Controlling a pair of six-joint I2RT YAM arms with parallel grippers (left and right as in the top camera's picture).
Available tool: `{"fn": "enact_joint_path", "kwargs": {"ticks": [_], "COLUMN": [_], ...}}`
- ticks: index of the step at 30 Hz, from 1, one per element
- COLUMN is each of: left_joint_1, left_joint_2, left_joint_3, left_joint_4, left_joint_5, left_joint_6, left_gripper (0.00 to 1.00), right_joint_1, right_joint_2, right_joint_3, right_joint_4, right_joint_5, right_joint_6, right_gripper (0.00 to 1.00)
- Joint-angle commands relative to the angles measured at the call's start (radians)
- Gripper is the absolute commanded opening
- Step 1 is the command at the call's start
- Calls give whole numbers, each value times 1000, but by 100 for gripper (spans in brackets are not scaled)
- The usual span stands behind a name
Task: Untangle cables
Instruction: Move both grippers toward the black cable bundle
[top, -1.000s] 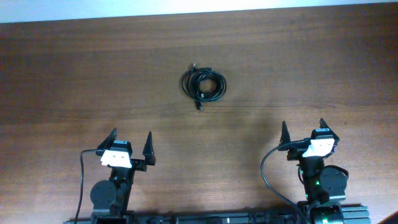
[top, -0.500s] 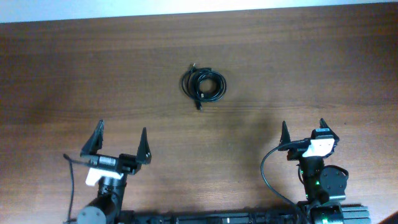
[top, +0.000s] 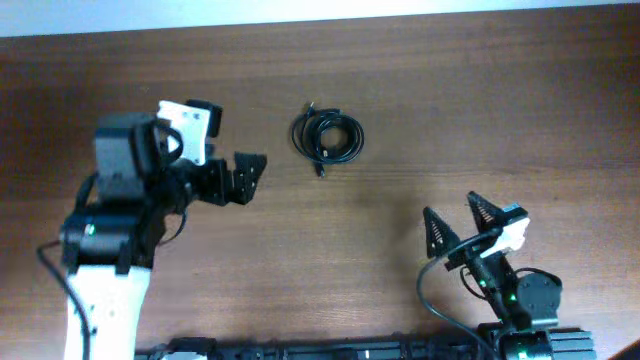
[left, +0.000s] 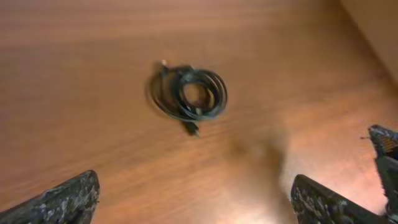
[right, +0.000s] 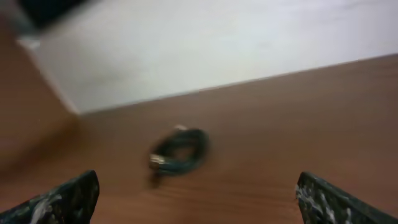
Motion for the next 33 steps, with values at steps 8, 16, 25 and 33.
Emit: {"fn": "enact_joint_path", "kwargs": {"ticks": [8,16,25,33], "left_joint_1": [-2,-2,-2,-4], "left_joint_2": [114,114,220,414], "left_joint_3": [18,18,14,14], "left_joint_4": [-18,-23,-50,-68], "left_joint_5": [-29,-27,27,90], "left_joint_6": [5,4,-14,-14], "left_gripper": [99,99,99,99], "right_joint_1": [-7,-5,117,212], "right_joint_2": [141,877,1427,1891], "right_joint_3": [475,1176,1207,1504], "right_joint_4": [-183,-796,-795,-852], "right_joint_5": [10,-174,-333,-137], "right_joint_6": [-50,-113,-110,-107], "right_gripper": [98,98,99,100]}}
